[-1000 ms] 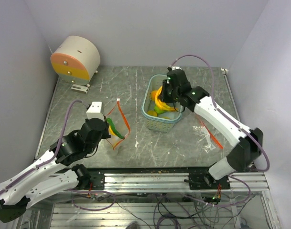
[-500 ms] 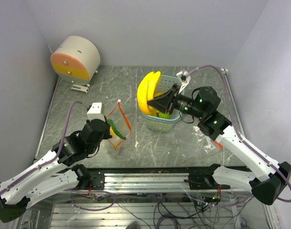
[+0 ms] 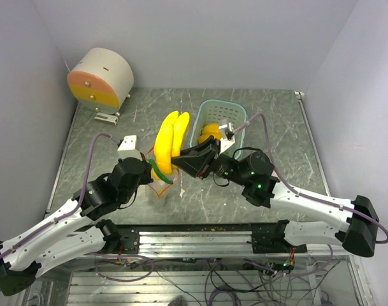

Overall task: Place the food in the zip-top bag and seal the zipper
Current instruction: Place the fake fruit in the zipper food storage bag.

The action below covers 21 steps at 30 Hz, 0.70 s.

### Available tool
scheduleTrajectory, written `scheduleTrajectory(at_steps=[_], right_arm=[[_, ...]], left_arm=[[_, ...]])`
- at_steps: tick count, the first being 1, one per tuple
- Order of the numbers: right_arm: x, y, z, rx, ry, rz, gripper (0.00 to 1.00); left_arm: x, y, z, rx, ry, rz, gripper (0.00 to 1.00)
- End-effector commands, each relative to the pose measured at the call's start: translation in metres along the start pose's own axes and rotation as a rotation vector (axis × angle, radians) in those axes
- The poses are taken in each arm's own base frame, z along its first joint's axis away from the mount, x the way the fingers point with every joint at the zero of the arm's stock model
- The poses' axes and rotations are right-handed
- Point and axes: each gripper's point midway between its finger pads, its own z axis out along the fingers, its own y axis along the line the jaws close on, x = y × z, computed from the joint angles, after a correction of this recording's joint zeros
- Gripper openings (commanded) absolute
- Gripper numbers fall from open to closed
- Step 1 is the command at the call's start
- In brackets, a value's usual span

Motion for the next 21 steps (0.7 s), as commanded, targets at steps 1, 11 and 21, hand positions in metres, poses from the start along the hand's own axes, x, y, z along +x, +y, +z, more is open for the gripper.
scheduleTrajectory(at_steps=[1, 11, 21], right_arm=[[-0.016, -0.012, 0.009, 0.050, -0.160, -0.018, 0.00], [0.012, -0.030, 0.014, 0.073, -0.181, 0.085, 0.00], [0.061, -0.062, 0.016, 0.192, -0.104, 0.132, 0.00]], left_arm=[[-0.015, -0.015, -0.004, 0.062, -0.038, -0.080, 0.07], [-0.019, -0.018, -0.007, 0.078, -0.040, -0.094, 0.07], [-0.023, -0.023, -0.007, 0.094, -0.047, -0.093, 0.07]])
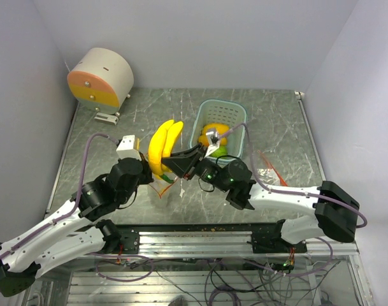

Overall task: Place the food in the zip-top bag and seal the zipper
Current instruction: Place the fake fruit in the zipper food storage bag.

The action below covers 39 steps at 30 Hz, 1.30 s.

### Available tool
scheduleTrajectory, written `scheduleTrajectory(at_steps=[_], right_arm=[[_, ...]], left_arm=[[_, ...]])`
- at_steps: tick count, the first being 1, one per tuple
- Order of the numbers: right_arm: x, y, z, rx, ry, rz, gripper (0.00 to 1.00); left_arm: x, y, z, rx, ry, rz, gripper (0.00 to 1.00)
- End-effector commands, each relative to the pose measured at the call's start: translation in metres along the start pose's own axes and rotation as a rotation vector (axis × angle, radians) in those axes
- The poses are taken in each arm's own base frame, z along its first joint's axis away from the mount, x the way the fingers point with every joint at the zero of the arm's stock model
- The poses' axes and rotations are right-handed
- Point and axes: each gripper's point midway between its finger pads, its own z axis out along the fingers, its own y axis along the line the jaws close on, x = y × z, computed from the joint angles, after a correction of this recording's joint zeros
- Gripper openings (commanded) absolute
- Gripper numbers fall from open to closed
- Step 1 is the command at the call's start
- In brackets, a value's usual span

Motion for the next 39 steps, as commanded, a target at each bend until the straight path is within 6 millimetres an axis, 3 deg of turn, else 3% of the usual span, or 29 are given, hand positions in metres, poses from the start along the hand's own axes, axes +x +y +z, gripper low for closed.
scheduleTrajectory(at_steps=[1, 12, 16, 28, 32, 34, 37, 39], right_arm=[[0.017, -0.017, -0.001, 0.059, 0.001, 0.014, 0.00], [0.057, -0.055, -0.015, 0.310, 0.170, -0.236, 0.00], [0.085, -0.064, -0.021, 0.345, 0.296, -0.354, 0.00], [0.156, -0.051, -0.036, 0.287, 0.622, -0.622, 0.00], [0.176, -0.051, -0.047, 0.263, 0.746, -0.689, 0.15], [0.173, -0.045, -0.040, 0.260, 0.754, -0.708, 0.26], [0.157, -0.037, -0.036, 0.287, 0.726, -0.724, 0.44], [0.139, -0.026, -0.033, 0.282, 0.678, -0.710, 0.62]], left_arm=[[-0.020, -0.017, -0.003, 0.056, -0.046, -0.044, 0.07], [-0.024, -0.018, -0.003, 0.047, -0.049, -0.020, 0.07], [-0.027, -0.018, -0.004, 0.045, -0.054, -0.017, 0.07], [-0.027, -0.023, 0.000, 0.052, -0.048, -0.004, 0.07], [-0.025, -0.024, 0.003, 0.054, -0.047, -0.003, 0.07], [-0.024, -0.025, 0.004, 0.059, -0.045, -0.004, 0.07], [-0.023, -0.025, 0.004, 0.061, -0.042, -0.001, 0.07], [-0.022, -0.024, 0.004, 0.058, -0.040, 0.003, 0.07]])
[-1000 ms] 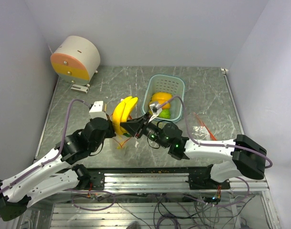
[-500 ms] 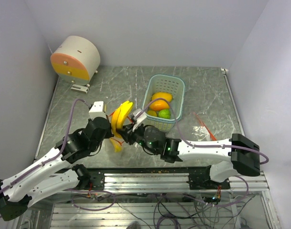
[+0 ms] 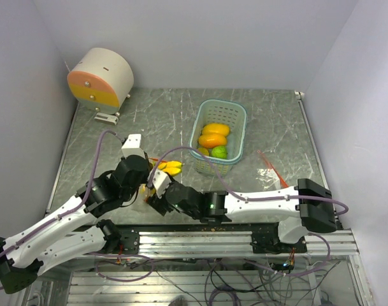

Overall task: Place the food in the zip-top bag and seal the zipper
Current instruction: Place the fake fruit in the zipper food storage bag.

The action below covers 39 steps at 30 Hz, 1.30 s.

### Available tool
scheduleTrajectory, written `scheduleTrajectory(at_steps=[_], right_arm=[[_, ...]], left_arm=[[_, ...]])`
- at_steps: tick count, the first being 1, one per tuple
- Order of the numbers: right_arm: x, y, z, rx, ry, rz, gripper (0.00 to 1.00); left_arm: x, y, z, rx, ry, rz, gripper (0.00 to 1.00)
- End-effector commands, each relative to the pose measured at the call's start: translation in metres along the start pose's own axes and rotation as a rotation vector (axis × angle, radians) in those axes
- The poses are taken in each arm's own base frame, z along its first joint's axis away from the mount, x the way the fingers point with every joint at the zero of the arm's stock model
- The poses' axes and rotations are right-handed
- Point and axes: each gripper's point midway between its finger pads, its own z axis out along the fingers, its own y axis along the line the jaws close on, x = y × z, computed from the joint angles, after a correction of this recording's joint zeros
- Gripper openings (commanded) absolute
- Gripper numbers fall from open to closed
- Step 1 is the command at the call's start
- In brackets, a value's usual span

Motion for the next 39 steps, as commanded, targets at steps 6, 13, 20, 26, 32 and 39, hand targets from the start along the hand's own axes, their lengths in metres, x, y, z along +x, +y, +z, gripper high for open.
scheduleTrajectory(at_steps=[6, 13, 20, 26, 32, 39], right_arm=[[-0.081, -0.009, -0.064, -0.053, -0.194, 0.075, 0.84], [-0.073, -0.055, -0.075, 0.136, -0.162, 0.239, 0.77], [-0.041, -0.068, -0.061, 0.108, -0.034, 0.393, 0.69], [-0.037, -0.060, -0.053, 0.031, -0.033, 0.458, 0.67], [-0.004, -0.053, -0.041, 0.033, 0.047, 0.466, 0.61], [0.012, -0.048, -0.031, 0.030, 0.083, 0.463, 0.45]], left_arm=[[-0.031, -0.028, -0.010, 0.121, -0.088, -0.110, 0.07], [-0.032, -0.026, -0.013, 0.126, -0.090, -0.125, 0.07], [-0.033, -0.025, -0.014, 0.122, -0.091, -0.125, 0.07], [-0.031, -0.027, -0.012, 0.124, -0.083, -0.121, 0.07], [-0.032, -0.027, -0.012, 0.123, -0.084, -0.120, 0.07], [-0.041, -0.028, -0.018, 0.134, -0.104, -0.132, 0.07]])
